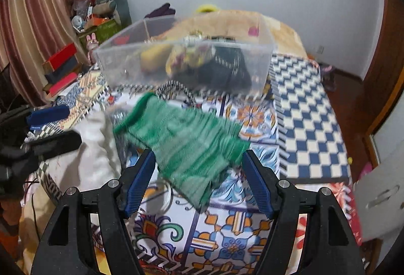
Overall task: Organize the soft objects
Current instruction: 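Grasp the green knit glove with the right tool while the left tool grasps the white bag, then place the green glove and white bag into the clear box and release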
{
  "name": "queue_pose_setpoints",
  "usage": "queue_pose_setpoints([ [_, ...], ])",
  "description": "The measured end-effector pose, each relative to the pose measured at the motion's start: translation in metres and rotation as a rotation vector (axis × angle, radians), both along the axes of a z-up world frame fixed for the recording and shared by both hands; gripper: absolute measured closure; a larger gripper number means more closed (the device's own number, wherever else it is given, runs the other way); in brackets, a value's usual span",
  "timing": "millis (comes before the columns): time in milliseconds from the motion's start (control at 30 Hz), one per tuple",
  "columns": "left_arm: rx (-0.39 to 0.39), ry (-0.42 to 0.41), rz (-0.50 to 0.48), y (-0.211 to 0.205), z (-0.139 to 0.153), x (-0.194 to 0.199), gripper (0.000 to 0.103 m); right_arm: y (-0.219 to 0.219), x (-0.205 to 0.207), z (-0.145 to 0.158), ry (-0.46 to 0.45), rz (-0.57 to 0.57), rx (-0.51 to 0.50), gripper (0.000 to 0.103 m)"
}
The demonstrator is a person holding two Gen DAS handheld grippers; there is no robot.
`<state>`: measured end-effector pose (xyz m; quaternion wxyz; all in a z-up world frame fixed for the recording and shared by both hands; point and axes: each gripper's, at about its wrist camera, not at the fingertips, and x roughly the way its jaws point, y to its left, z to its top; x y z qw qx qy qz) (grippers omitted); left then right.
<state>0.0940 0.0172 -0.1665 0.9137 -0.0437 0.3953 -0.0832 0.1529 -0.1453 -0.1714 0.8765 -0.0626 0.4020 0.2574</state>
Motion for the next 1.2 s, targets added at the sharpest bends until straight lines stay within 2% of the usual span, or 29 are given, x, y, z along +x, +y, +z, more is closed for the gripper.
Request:
queue_pose_setpoints([
  [67, -0.016, 0.023, -0.004, 0.000, -0.008, -0.001, 0.034, -0.002, 0.000, -0.001, 0.008, 0.004, 0.012, 0.045],
  [100, -0.030, 0.029, -0.007, 0.001, -0.011, -0.002, 0.034, -0.002, -0.001, -0.001, 0.014, 0.009, 0.016, 0.054],
  [133, -0.038, 0.031, -0.006, 0.001, -0.013, -0.003, 0.034, -0.002, -0.003, -0.001, 0.013, 0.012, 0.016, 0.059],
  [200, -0.058, 0.038, -0.009, 0.003, -0.016, -0.003, 0.034, -0.002, -0.008, 0.000, -0.002, 0.017, 0.006, 0.064],
  [367, -0.074, 0.047, -0.023, 0.003, -0.022, -0.008, 0.055, -0.002, -0.015, 0.002, -0.022, 0.024, -0.001, 0.073],
  [433, -0.081, 0.048, -0.025, 0.004, -0.022, -0.010, 0.068, -0.005, -0.015, 0.002, -0.026, 0.019, 0.009, 0.076],
  [533, -0.094, 0.045, -0.023, 0.005, -0.021, -0.014, 0.080, -0.010, -0.016, 0.006, -0.034, 0.010, 0.023, 0.078],
  [733, -0.093, 0.001, -0.027, 0.005, -0.005, -0.023, 0.095, -0.018, -0.018, 0.021, -0.074, -0.012, 0.055, 0.079],
  [1000, -0.076, -0.088, 0.008, 0.013, 0.025, -0.026, 0.098, -0.026, -0.017, 0.039, -0.117, -0.037, 0.086, 0.079],
  [1200, -0.052, -0.187, 0.043, 0.022, 0.054, -0.017, 0.098, -0.032, -0.017, 0.054, -0.159, -0.046, 0.103, 0.079],
])
